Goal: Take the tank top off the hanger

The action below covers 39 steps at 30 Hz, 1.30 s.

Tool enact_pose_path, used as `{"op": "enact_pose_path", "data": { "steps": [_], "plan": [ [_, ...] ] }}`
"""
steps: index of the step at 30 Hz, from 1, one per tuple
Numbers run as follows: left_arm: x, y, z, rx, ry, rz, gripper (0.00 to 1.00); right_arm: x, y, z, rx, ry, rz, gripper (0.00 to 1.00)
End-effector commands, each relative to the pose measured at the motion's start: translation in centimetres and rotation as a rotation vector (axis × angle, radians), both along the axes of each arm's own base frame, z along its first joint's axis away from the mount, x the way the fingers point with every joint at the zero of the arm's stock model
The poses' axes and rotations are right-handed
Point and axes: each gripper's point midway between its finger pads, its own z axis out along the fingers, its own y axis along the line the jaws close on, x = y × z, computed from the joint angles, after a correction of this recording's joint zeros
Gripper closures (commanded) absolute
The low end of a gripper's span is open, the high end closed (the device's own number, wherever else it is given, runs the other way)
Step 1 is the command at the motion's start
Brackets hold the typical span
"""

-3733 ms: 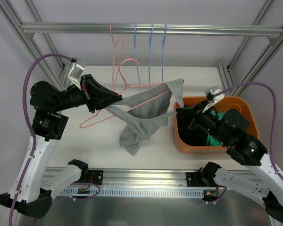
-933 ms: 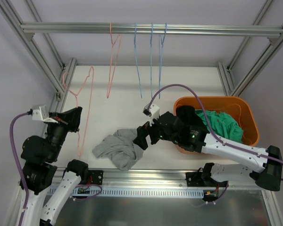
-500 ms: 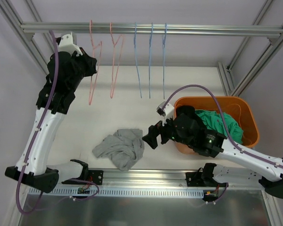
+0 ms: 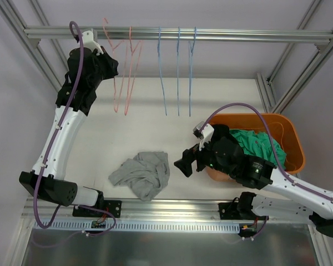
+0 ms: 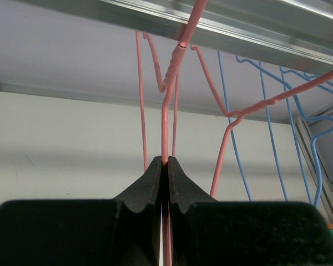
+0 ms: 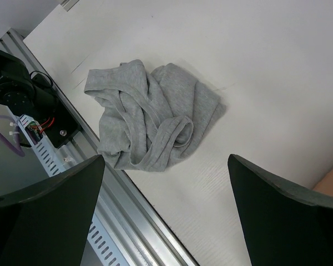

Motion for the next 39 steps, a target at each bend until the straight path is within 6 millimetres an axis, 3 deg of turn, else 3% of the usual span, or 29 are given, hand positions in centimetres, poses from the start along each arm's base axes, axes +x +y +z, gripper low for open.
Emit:
{"op": "enact_pose_path", "data": {
  "steps": [1, 5, 9, 11, 12, 13, 14, 15, 17, 19, 20, 22, 23, 26, 27, 29, 30, 32, 33, 36, 37, 39],
  "plan": [
    [-0.2, -0.4, 2.8, -0.037, -0.101, -0.038, 1.0, 0.5, -0.2, 0.1, -0.005, -0.02, -0.023, 0.01],
    [-0.8, -0.1, 0.2, -0.013, -0.054, -0.033, 1.0, 0.7, 0.4, -0.1, -0.027, -0.016, -0.015, 0.01],
    [-2.0, 0.8, -0.3, 0.005, -0.055, -0.003, 0.94, 0.7, 1.7, -0.8, -0.062, 0.003, 0.026, 0.01],
    [-2.4, 1.2, -0.5, 0.006, -0.053, 0.004, 0.77, 0.6, 2.9, -1.7, -0.099, 0.027, 0.063, 0.01],
    [-2.5, 1.2, -0.5, 0.006, -0.053, 0.001, 0.66, 0.5, 3.5, -1.5, -0.1, 0.036, 0.078, 0.0],
    [-2.7, 1.4, -0.6, 0.008, -0.048, 0.004, 0.51, 0.5, 4.5, -2.7, -0.14, 0.061, 0.103, 0.0],
    [-3.2, 1.6, -0.4, 0.007, -0.049, 0.01, 0.07, 0.0, 5.3, -3.1, -0.151, 0.081, 0.137, 0.01],
    [-3.6, 2.1, -0.4, 0.01, -0.045, 0.03, 0.02, 0.0, 6.2, -2.8, -0.154, 0.08, 0.152, 0.0],
    [-5.6, 3.4, -0.4, 0.008, -0.026, 0.08, 0.01, -0.4, 7.7, -4.8, -0.234, 0.076, 0.206, 0.01],
    [-7.2, 5.5, -0.8, 0.026, -0.014, 0.179, 0.01, -0.5, 9.1, -5.3, -0.273, 0.056, 0.238, 0.01],
    [-9.2, 6.4, -1.5, 0.035, 0.001, 0.207, 0.01, -0.1, 9.8, -7.4, -0.341, 0.054, 0.253, 0.01],
    [-11.3, 8.0, -2.2, 0.031, 0.009, 0.281, 0.01, 0.5, 11.3, -7.7, -0.373, 0.035, 0.258, 0.01],
    [-13.4, 8.6, -3.0, 0.026, 0.003, 0.292, 0.01, 0.9, 11.7, -9.8, -0.444, 0.039, 0.262, 0.01],
    [-16.7, 9.3, -4.6, 0.017, -0.012, 0.297, 0.01, 0.7, 13.8, -10.4, -0.476, 0.023, 0.351, 0.01],
    [-17.4, 9.3, -5.4, 0.023, 0.003, 0.291, 0.01, 0.7, 14.2, -12.2, -0.525, 0.019, 0.403, 0.0],
    [-18.7, 9.2, -6.9, 0.03, 0.016, 0.265, 0.01, -0.3, 15.6, -12.9, -0.525, 0.029, 0.511, 0.0],
    [-19.1, 9.2, -7.5, 0.038, 0.027, 0.258, 0.01, -0.1, 15.9, -14.8, -0.573, 0.033, 0.534, 0.01],
    [-19.9, 9.0, -9.3, 0.071, 0.07, 0.229, 0.01, 0.6, 16.5, -15.7, -0.614, 0.034, 0.526, 0.0],
    [-20.1, 9.1, -9.9, 0.083, 0.089, 0.225, 0.01, 0.7, 16.5, -17.9, -0.664, 0.058, 0.527, 0.01],
    [-21.0, 9.2, -12.3, 0.129, 0.152, 0.207, 0.01, 0.9, 16.4, -20.5, -0.723, 0.094, 0.513, 0.0],
    [-21.2, 9.2, -13.5, 0.143, 0.18, 0.205, 0.01, 0.9, 16.1, -22.3, -0.756, 0.123, 0.499, 0.01],
    [-21.7, 9.9, -14.2, 0.162, 0.176, 0.226, 0.01, 2.1, 15.4, -23.8, -0.82, 0.099, 0.424, 0.0]
  ]
}}
